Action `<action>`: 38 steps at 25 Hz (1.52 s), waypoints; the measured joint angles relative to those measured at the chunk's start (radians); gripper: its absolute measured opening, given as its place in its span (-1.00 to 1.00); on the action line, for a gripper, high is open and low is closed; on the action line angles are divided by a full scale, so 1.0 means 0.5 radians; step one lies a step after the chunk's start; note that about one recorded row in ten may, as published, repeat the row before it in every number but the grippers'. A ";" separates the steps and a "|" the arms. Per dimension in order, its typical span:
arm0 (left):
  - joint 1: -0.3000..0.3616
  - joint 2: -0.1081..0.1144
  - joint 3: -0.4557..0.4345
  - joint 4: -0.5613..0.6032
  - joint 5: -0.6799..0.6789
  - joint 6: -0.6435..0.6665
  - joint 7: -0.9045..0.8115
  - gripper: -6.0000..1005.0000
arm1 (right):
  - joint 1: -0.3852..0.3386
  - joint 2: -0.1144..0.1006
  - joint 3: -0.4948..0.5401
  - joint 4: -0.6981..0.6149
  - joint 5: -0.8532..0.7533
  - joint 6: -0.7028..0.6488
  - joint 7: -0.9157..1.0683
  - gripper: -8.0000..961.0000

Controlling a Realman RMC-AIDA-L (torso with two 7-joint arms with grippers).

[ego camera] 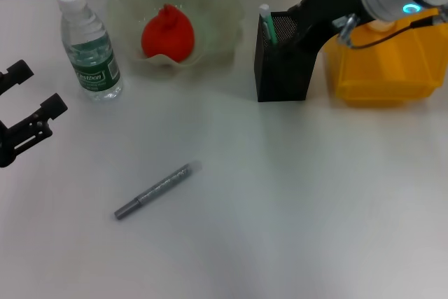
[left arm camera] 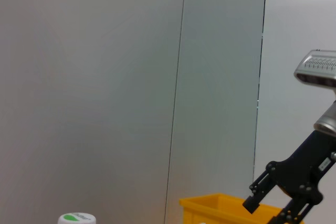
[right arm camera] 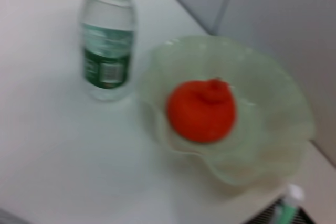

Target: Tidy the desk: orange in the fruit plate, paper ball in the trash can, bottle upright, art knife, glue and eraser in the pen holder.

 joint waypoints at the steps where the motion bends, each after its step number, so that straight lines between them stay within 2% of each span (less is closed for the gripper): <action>1: 0.001 0.005 0.003 0.001 0.002 0.006 0.008 0.60 | 0.001 0.000 0.000 -0.012 0.029 -0.034 0.002 0.38; 9: -0.001 0.011 0.005 0.052 0.119 0.036 0.015 0.60 | 0.017 0.004 -0.028 -0.017 0.129 -0.220 0.043 0.42; 12: -0.007 0.006 -0.001 0.178 0.229 0.074 -0.031 0.60 | 0.011 0.004 -0.034 -0.007 0.136 -0.256 0.093 0.42; 19: -0.014 -0.003 0.007 0.283 0.295 0.081 -0.096 0.60 | 0.012 0.004 -0.030 0.063 0.182 -0.330 0.182 0.42; 25: -0.035 -0.053 0.013 0.638 0.567 0.098 -0.490 0.59 | -0.044 0.000 -0.005 0.058 0.183 -0.326 0.179 0.42; 30: -0.035 -0.056 0.127 0.895 0.674 0.093 -0.877 0.59 | -0.132 -0.002 -0.004 0.061 0.241 -0.271 0.115 0.42; 32: -0.033 -0.056 0.148 0.932 0.688 0.089 -0.930 0.59 | -0.194 0.000 -0.003 0.050 0.260 -0.228 0.057 0.43; 34: -0.051 -0.058 0.265 1.034 0.780 0.079 -1.127 0.60 | -0.218 0.000 -0.003 0.043 0.283 -0.201 0.027 0.43; 35: -0.051 -0.058 0.265 1.034 0.780 0.079 -1.127 0.60 | -0.240 0.000 0.001 0.040 0.318 -0.182 -0.003 0.43; 38: -0.083 -0.058 0.451 1.187 0.988 0.046 -1.246 0.60 | -0.277 0.000 0.017 0.039 0.415 -0.157 -0.067 0.43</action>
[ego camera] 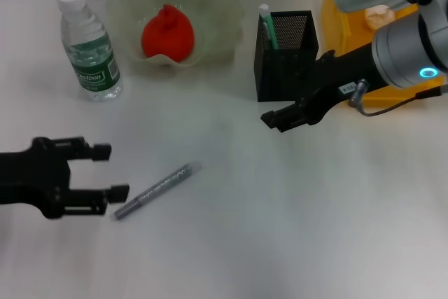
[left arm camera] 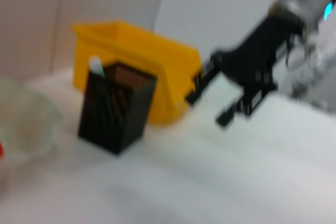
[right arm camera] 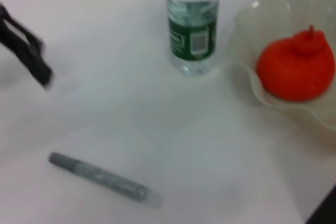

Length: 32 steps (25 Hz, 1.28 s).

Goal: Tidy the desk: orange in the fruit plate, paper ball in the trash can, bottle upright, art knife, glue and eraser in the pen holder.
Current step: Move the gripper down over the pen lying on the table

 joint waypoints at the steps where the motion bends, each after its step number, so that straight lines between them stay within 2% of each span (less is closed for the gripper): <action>1: -0.009 -0.001 0.049 0.048 0.064 -0.018 -0.030 0.60 | -0.007 0.000 0.005 0.000 0.013 0.002 -0.005 0.43; 3: -0.009 -0.001 0.049 0.048 0.064 -0.018 -0.030 0.60 | -0.019 0.001 0.007 -0.003 0.021 0.004 -0.006 0.43; 5: -0.053 -0.001 0.194 0.191 0.267 -0.111 -0.220 0.60 | -0.023 0.002 0.007 -0.001 0.021 0.004 -0.006 0.43; 8: -0.072 -0.002 0.247 0.252 0.348 -0.158 -0.312 0.60 | -0.027 0.003 0.006 0.009 0.022 0.005 0.001 0.43; 10: -0.083 -0.004 0.465 0.395 0.505 -0.305 -0.545 0.60 | -0.034 0.005 0.006 0.011 0.023 0.005 0.006 0.43; 11: -0.083 -0.004 0.465 0.395 0.505 -0.305 -0.545 0.59 | -0.038 0.005 0.005 0.009 0.023 0.004 0.007 0.43; 13: -0.086 -0.003 0.671 0.510 0.659 -0.406 -0.769 0.59 | -0.046 0.005 0.005 0.002 0.024 0.000 0.006 0.43; 17: -0.136 -0.003 0.967 0.679 0.878 -0.408 -1.116 0.59 | -0.058 0.002 0.005 0.000 0.024 -0.011 0.001 0.43; 21: -0.204 -0.003 1.145 0.722 1.044 -0.381 -1.344 0.60 | -0.089 0.001 0.006 -0.007 0.035 -0.024 -0.103 0.43; 23: -0.204 -0.003 1.145 0.722 1.044 -0.381 -1.344 0.60 | -0.121 0.002 0.007 -0.013 0.071 -0.027 -0.199 0.43; 25: -0.292 -0.005 1.299 0.720 1.152 -0.360 -1.548 0.60 | -0.160 0.001 0.007 -0.016 0.133 -0.031 -0.308 0.43; 28: -0.308 -0.006 1.321 0.722 1.156 -0.355 -1.590 0.60 | -0.211 -0.002 0.033 -0.018 0.195 -0.033 -0.421 0.43; 32: -0.420 -0.012 1.459 0.690 1.179 -0.343 -1.791 0.59 | -0.243 -0.003 0.115 -0.011 0.205 -0.063 -0.481 0.43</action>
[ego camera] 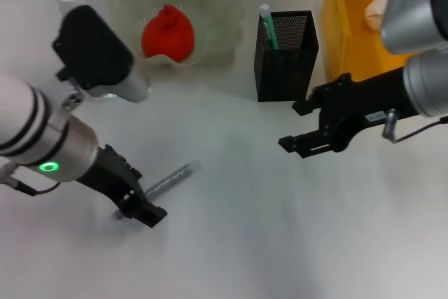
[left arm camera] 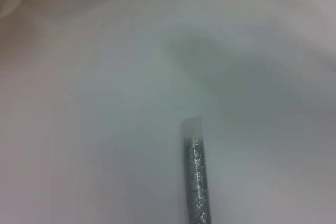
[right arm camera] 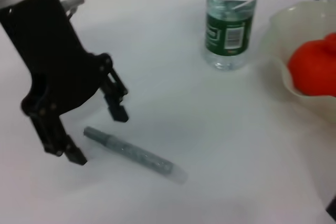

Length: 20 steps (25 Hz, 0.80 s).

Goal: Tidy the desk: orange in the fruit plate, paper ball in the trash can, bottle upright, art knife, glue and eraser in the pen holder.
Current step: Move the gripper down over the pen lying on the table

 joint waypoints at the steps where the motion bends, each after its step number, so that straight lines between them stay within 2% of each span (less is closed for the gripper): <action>1: -0.023 -0.002 0.024 -0.012 0.019 0.001 -0.029 0.59 | -0.007 0.000 0.017 0.003 0.000 -0.022 -0.016 0.43; 9: -0.128 -0.009 0.060 -0.073 0.045 0.000 -0.100 0.59 | -0.045 0.002 0.162 0.013 0.001 -0.163 -0.135 0.43; 11: -0.181 -0.009 0.067 -0.162 0.042 -0.008 -0.103 0.59 | -0.049 0.001 0.177 0.016 0.000 -0.184 -0.146 0.43; 17: -0.209 -0.009 0.066 -0.273 0.060 -0.067 -0.076 0.58 | -0.052 0.001 0.185 0.017 -0.008 -0.216 -0.174 0.43; 20: -0.209 -0.006 0.056 -0.305 0.066 -0.102 -0.058 0.29 | -0.057 0.001 0.189 0.018 0.005 -0.224 -0.202 0.43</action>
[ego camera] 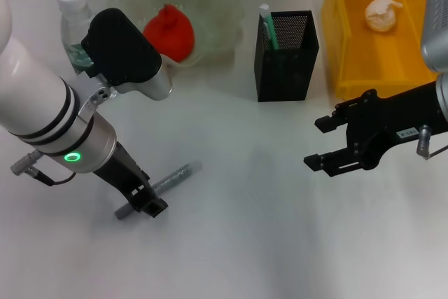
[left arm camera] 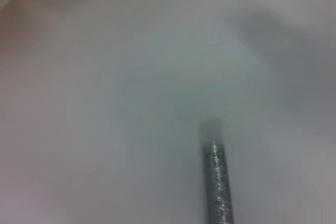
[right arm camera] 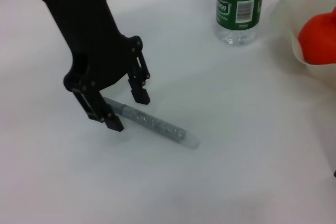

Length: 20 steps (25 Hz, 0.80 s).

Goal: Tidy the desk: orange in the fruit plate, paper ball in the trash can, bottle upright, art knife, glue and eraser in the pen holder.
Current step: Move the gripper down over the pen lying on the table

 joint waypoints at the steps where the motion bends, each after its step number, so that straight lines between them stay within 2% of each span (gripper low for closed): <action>1: 0.000 0.001 -0.001 -0.012 0.001 -0.014 0.004 0.27 | -0.003 0.000 0.001 0.000 0.007 0.000 -0.007 0.43; 6: 0.000 0.003 0.008 -0.042 0.003 -0.028 0.020 0.15 | -0.008 0.000 0.005 0.000 0.020 -0.001 -0.013 0.43; 19: -0.028 0.001 0.012 -0.097 0.003 -0.043 0.034 0.10 | -0.011 -0.001 0.000 0.023 0.052 -0.018 -0.009 0.43; 20: -0.062 0.001 0.012 -0.163 0.003 -0.055 0.035 0.10 | -0.010 -0.001 0.003 0.023 0.052 -0.020 -0.009 0.43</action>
